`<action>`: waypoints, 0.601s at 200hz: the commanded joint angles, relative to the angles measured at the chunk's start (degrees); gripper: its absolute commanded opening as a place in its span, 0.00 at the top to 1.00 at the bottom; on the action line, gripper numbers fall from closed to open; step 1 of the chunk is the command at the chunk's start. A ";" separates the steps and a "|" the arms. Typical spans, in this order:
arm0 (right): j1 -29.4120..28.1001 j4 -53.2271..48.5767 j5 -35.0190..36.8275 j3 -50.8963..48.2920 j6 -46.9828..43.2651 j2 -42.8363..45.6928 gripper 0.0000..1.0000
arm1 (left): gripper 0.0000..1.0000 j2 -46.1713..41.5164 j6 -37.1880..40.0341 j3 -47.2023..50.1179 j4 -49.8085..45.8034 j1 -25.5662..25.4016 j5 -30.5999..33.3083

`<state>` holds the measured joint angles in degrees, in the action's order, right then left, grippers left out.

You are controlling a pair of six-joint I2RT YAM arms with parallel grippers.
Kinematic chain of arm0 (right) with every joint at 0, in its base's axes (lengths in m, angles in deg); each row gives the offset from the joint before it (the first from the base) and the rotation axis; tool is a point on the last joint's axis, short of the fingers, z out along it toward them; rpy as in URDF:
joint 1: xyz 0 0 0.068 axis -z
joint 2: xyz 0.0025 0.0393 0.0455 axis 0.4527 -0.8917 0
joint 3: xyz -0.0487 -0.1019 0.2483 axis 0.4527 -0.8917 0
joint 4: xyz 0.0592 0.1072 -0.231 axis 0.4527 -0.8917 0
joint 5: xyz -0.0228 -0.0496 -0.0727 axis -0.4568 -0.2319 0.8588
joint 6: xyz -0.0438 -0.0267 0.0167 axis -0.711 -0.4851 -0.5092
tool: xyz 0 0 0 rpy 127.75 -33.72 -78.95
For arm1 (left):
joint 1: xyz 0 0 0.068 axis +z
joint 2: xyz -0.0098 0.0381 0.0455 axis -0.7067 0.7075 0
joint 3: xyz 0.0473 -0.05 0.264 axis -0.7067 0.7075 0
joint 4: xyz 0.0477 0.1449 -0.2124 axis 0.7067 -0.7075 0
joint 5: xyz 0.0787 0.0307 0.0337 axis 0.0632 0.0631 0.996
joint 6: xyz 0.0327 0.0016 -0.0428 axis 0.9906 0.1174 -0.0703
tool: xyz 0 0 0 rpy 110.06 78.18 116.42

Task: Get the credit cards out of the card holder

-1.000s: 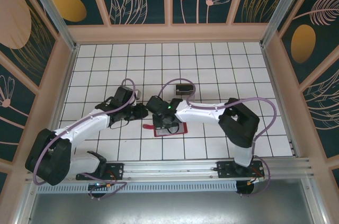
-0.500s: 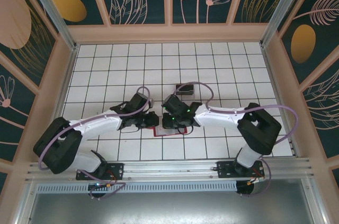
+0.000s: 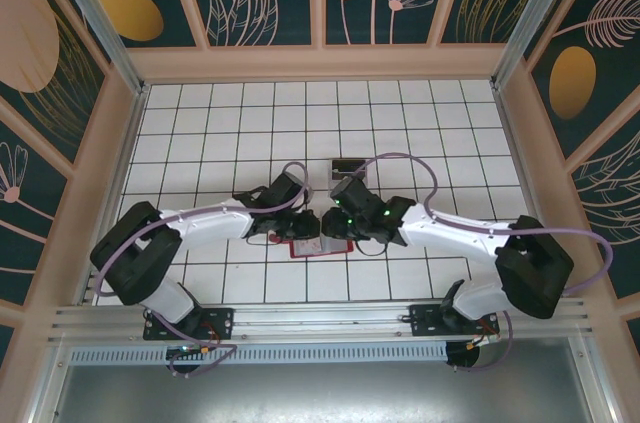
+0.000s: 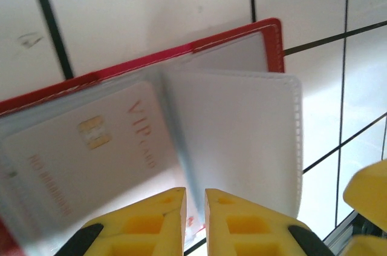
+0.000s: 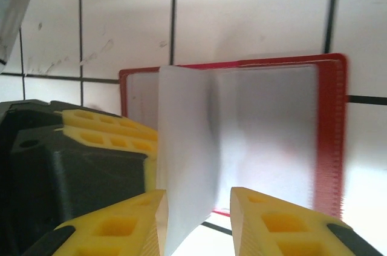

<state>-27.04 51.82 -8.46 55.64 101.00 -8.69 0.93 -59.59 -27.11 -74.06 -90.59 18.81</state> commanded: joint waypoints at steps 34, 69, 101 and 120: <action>2.92 -4.99 5.74 -2.98 1.89 4.86 0.66 | 0.83 5.00 1.13 -5.66 -0.39 -1.16 -1.61; 4.55 -6.19 6.74 -3.06 1.83 6.57 0.66 | 0.83 8.11 1.18 -7.22 0.58 -1.79 -2.42; 4.95 -5.01 4.76 -2.47 0.95 6.80 0.66 | 0.83 8.06 1.31 -7.41 -0.31 -1.97 0.68; 4.96 -1.36 0.32 -2.58 0.43 5.20 0.68 | 0.84 4.18 1.20 -6.22 -1.97 -1.60 3.65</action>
<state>-22.45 47.62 -4.90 53.10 101.97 -2.74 8.96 -59.33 -33.53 -74.02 -92.30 18.77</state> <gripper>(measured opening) 0.328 0.161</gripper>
